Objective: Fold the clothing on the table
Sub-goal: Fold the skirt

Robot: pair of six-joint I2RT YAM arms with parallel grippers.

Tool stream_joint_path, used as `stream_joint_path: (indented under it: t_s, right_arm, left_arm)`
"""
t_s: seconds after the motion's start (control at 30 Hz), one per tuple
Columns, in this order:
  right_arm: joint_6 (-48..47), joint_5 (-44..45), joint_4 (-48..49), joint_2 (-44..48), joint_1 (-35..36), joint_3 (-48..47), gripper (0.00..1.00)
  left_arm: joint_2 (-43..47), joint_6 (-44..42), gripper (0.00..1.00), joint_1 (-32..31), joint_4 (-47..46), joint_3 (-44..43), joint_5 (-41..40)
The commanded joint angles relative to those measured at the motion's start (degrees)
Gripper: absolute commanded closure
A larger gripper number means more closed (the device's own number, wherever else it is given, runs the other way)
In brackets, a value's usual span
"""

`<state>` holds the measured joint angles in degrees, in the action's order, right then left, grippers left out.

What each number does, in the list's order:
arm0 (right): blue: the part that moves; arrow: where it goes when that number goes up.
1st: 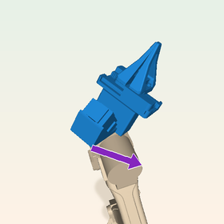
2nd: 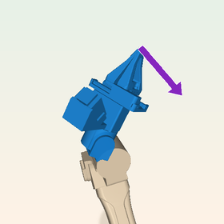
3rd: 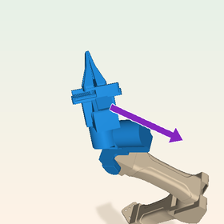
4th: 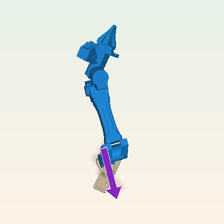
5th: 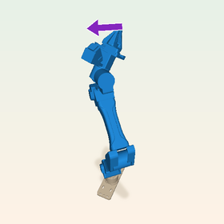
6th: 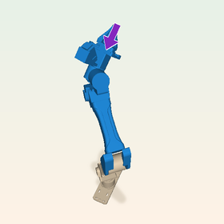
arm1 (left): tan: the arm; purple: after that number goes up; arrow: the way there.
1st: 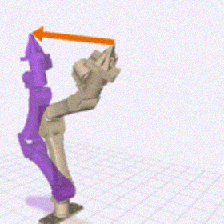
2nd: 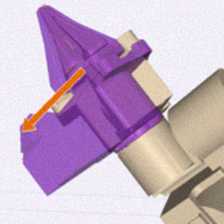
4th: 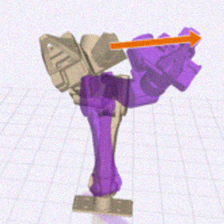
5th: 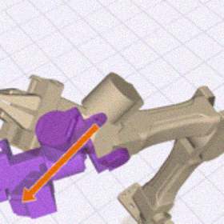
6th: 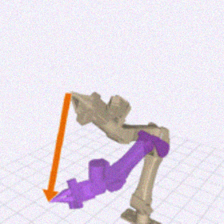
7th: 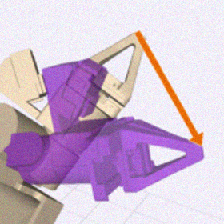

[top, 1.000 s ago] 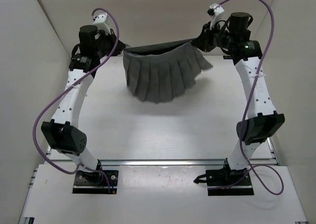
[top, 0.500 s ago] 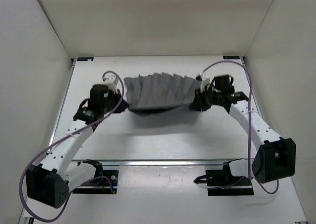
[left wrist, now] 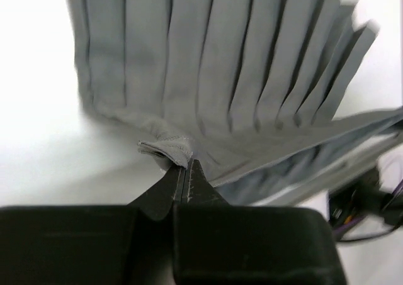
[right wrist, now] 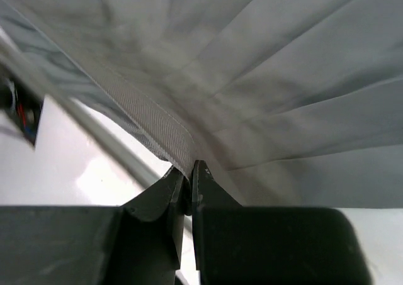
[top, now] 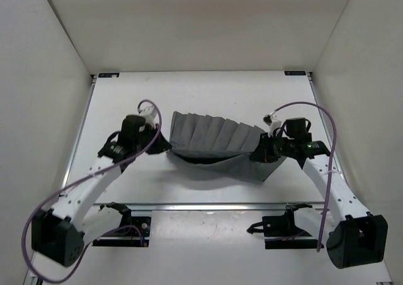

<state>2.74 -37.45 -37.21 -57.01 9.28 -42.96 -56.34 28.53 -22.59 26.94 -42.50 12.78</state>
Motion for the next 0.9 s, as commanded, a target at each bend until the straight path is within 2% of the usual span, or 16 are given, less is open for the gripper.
stream_joint_path:
  t_s: [0.0,0.1,0.13,0.17,0.2,0.23,0.3,0.33,0.4,0.43,0.47,0.53,0.6,0.67,0.7,0.87]
  right_arm:
    - [1.47,2.38,3.46,-3.17,-5.21,-5.81,1.00]
    - [5.69,7.28,10.38,-8.09,-8.31,-5.82,1.00]
    - [8.30,8.96,13.01,-11.25,-8.40,-6.08,1.00]
    - [10.16,10.28,16.17,-12.93,-9.18,-6.69,1.00]
    - [11.74,11.60,20.12,-15.73,-10.50,-6.70,1.00]
    - [14.11,10.31,21.55,-19.41,-11.64,-6.79,1.00]
    - [14.13,8.97,23.07,-24.77,-12.18,-9.85,1.00]
    - [13.61,8.89,22.80,-28.47,-12.18,-13.26,1.00]
    - [12.46,9.76,21.66,-33.22,-11.39,-16.62,1.00]
    - [11.42,10.11,21.13,-35.16,-10.95,-18.98,1.00]
    - [11.41,10.73,21.21,-36.49,-10.51,-20.13,1.00]
    - [11.41,12.49,20.52,-38.07,-10.69,-22.60,0.95]
    - [11.58,14.07,19.64,-39.48,-10.60,-25.23,0.67]
    - [11.85,16.87,19.02,-38.35,-10.68,-25.77,0.54]
    - [11.85,17.76,18.76,-37.83,-10.42,-25.51,0.50]
    - [13.86,23.82,14.02,-31.07,-10.77,-23.93,0.48]
  left_arm:
    - [-11.46,-1.11,1.00,-0.34,-6.80,-15.19,-1.44]
    - [-27.35,-1.90,1.00,-0.53,-8.65,-28.99,-1.61]
    - [-30.56,-2.43,0.92,0.08,-9.44,-31.91,-0.31]
    - [-37.11,-2.43,0.46,0.61,-11.71,-36.29,1.79]
    - [-42.23,-1.91,0.32,1.49,-13.39,-38.69,2.68]
    - [-44.28,-1.21,0.32,3.06,-16.80,-39.41,6.78]
    - [-49.29,3.88,0.20,5.35,-21.39,-38.20,12.61]
    - [-49.48,4.85,0.21,6.23,-25.06,-36.88,14.80]
    - [-49.05,4.00,0.19,6.24,-28.17,-33.10,13.34]
    - [-49.04,3.29,0.06,5.63,-27.91,-32.39,11.33]
    - [-48.96,1.11,0.01,5.02,-26.95,-32.56,9.04]
    - [-49.48,-3.46,0.01,3.96,-23.61,-33.87,4.04]
    - [-50.44,-6.19,0.01,3.34,-18.53,-35.88,0.96]
    - [-51.33,-7.96,0.01,2.99,-16.75,-36.60,-1.34]
    - [-51.59,-8.40,0.01,2.82,-16.22,-36.34,-2.22]
    - [-53.26,-12.79,0.08,1.59,-9.29,-37.82,-10.12]
